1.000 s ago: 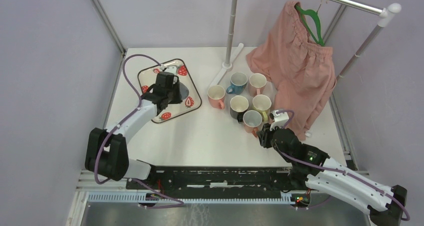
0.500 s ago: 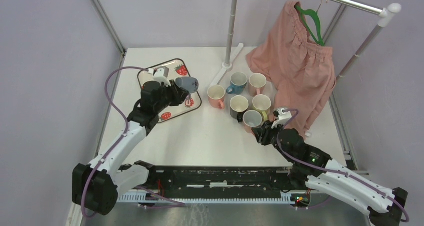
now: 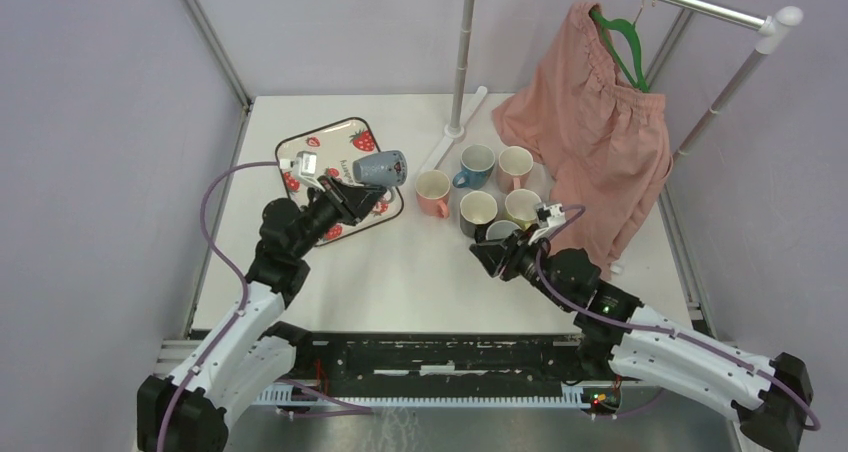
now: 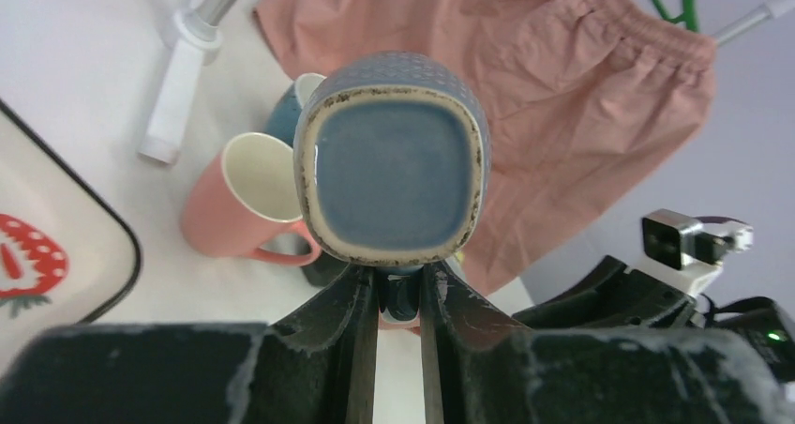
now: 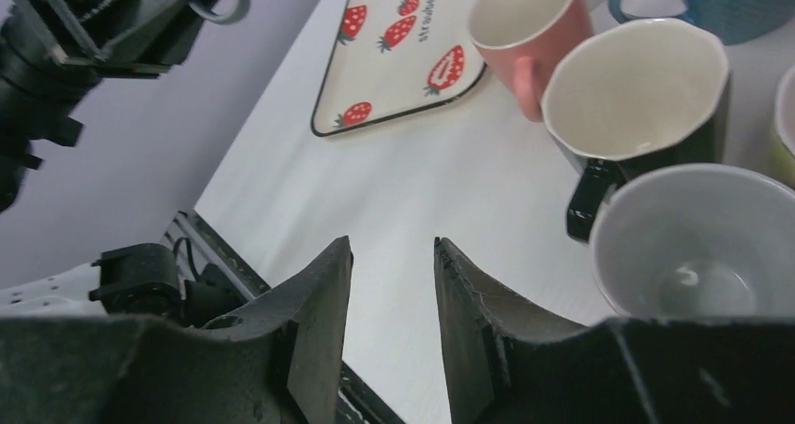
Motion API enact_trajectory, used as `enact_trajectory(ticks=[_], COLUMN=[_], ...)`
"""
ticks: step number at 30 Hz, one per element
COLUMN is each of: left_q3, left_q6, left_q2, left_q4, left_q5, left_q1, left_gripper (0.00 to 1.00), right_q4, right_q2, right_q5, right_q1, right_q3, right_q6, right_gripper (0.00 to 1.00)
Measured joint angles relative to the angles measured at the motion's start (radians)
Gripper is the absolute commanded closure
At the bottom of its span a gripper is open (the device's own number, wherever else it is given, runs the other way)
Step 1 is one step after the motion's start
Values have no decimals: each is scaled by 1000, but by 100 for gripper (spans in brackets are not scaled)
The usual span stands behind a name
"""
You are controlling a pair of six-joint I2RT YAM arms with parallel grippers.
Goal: Turn the mug right side up
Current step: Turn over the cup on the tray.
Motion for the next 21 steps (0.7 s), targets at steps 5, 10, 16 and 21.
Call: enact_trajectory(ticks=[5, 10, 16, 21], left_q3=[-89, -148, -212, -234], left_q6=[-122, -251, -383, -458], left_q2=[-24, -35, -38, -26], left_q4=[160, 331, 533, 645], left_q5=[38, 70, 91, 103], left_q1=[0, 0, -1, -17], left_gripper=[98, 98, 98, 98], right_q4=[166, 343, 517, 658], right_q2=[66, 175, 349, 467], right_q5=[-55, -111, -204, -294], right_q1=[0, 0, 0, 0], right_q3=[-4, -3, 53, 164], right_q6=[50, 106, 167, 202], right_gripper=[50, 48, 45, 42])
